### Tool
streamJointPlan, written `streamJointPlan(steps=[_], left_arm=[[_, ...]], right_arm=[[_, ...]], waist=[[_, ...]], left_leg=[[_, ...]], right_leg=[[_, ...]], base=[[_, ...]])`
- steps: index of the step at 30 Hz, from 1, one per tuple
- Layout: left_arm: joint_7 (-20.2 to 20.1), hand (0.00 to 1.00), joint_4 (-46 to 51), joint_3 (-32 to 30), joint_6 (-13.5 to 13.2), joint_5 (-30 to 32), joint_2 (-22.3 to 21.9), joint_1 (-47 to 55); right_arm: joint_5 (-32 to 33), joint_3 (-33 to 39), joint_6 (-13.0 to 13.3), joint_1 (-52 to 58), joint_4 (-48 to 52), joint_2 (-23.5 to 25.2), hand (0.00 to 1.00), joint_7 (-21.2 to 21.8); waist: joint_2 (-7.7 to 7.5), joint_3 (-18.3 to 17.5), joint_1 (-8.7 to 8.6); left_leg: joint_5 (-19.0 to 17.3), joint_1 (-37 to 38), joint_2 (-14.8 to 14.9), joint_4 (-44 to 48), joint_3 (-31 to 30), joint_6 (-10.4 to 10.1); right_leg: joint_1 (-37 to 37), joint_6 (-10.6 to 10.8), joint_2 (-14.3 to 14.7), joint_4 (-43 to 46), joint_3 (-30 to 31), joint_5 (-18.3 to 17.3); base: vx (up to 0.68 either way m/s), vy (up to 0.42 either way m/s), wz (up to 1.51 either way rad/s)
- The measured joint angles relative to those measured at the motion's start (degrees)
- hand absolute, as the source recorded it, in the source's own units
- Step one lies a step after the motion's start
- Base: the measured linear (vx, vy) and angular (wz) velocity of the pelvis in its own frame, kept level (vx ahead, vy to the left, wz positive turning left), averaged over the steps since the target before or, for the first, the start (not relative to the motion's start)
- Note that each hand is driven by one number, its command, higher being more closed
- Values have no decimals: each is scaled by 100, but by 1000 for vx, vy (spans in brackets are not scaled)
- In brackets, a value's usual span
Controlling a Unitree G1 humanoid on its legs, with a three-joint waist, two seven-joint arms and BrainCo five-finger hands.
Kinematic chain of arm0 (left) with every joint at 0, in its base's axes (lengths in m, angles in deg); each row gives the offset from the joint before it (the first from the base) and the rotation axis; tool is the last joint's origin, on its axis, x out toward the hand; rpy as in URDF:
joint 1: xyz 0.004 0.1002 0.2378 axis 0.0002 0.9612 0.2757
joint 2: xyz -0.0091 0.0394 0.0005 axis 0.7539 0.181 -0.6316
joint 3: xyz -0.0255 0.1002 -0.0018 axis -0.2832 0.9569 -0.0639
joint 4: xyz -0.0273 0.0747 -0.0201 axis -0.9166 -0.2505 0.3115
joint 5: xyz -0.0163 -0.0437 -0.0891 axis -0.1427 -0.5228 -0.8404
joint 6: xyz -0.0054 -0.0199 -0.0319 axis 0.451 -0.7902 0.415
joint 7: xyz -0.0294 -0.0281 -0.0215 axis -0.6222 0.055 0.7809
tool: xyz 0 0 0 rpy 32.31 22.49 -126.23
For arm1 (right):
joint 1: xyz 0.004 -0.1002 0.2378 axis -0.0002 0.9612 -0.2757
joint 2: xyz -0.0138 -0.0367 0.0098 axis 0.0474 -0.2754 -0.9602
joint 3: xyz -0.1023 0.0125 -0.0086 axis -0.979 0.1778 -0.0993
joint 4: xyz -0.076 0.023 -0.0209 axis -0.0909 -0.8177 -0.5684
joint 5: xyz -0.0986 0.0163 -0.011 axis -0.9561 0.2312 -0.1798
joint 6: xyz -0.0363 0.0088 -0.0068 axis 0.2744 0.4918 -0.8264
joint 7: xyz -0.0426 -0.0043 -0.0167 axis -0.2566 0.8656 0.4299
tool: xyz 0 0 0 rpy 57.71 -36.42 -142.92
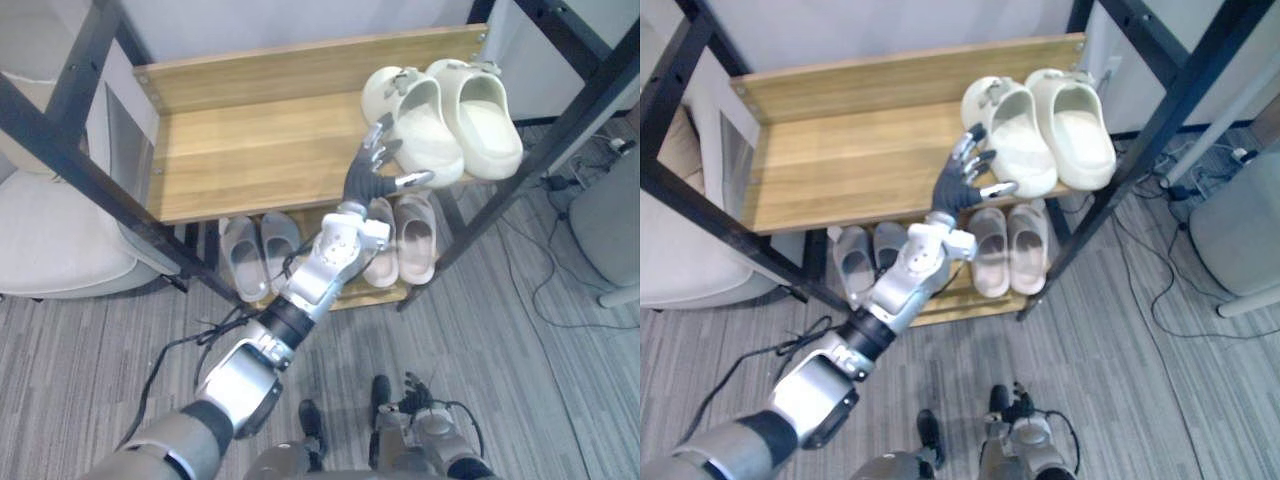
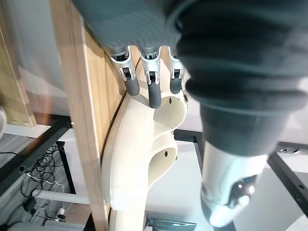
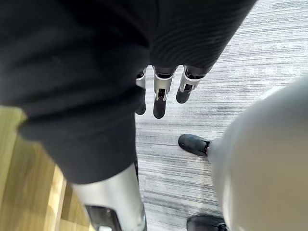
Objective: Organize the slippers on the shoe rack
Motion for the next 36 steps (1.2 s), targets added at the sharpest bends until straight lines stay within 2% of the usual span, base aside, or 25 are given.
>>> streamJointPlan(steps=[7,12,14,15,19,25,28,31,34,36], left_arm=[[-185,0,402,-112,25,1,177,472],[-236,0,1328,-95,35,1,393,672],[-317,0,1746,-36,7,-1,471,673],[-411,0,2148,152,-35,-8,524,696],[-653,0,2727,656,-81,-85,461,1044],[-1175,0,3021,1386,-120,-704,406,1971],[-1432,0,3008,1687,-49,-873,429,2649],[-1702,0,2526,1728,60,-897,588,3354],[-1813,0,1640,1493,224,-804,709,4045],[-1816,0,1039,1182,313,-513,753,4403]], right_arm=[[4,-18,-28,-52,-5,10,0,38],[6,-129,-30,-54,-85,23,0,52],[22,-226,-31,-43,-131,48,0,52],[28,-264,-32,-42,-153,96,0,61],[29,-290,-33,-39,-289,181,0,63],[28,-516,-27,9,-450,223,0,48],[26,-557,-35,109,-511,205,0,46],[20,-653,-67,139,-507,199,0,47],[-9,-699,-67,120,-494,193,0,47],[-11,-702,-66,125,-495,195,0,49]], waist=[[14,-7,21],[40,-24,241],[45,-38,275],[53,-57,351],[128,-238,459],[153,-419,601],[157,-494,684],[153,-496,694],[120,-552,694],[81,-527,694]], left_leg=[[8,110,52,-25,-294,-52],[52,159,73,-78,-549,-86],[109,168,68,-60,-666,-43],[110,167,53,-6,-796,-46],[112,153,4,25,-1091,-43],[106,154,-69,100,-1482,-52],[107,166,-76,123,-1559,-54],[111,352,-76,161,-1589,-50],[70,394,-59,212,-1631,-106],[92,398,-38,217,-1686,-137]], right_leg=[[237,-32,26,-2,-311,-79],[386,-25,7,16,-552,-131],[474,-19,-7,27,-673,-168],[552,7,-31,34,-785,-203],[690,43,-85,34,-1072,-260],[945,101,-159,37,-1512,-340],[1006,102,-165,39,-1605,-345],[1218,91,-133,37,-1655,-365],[1292,71,-108,25,-1666,-420],[1322,66,-83,9,-1701,-474]], base=[[22,-10,20],[48,0,27],[70,12,38],[64,13,42],[56,15,41],[0,15,39],[-7,10,15],[-3,0,2],[-34,-12,4],[-57,-22,13]])
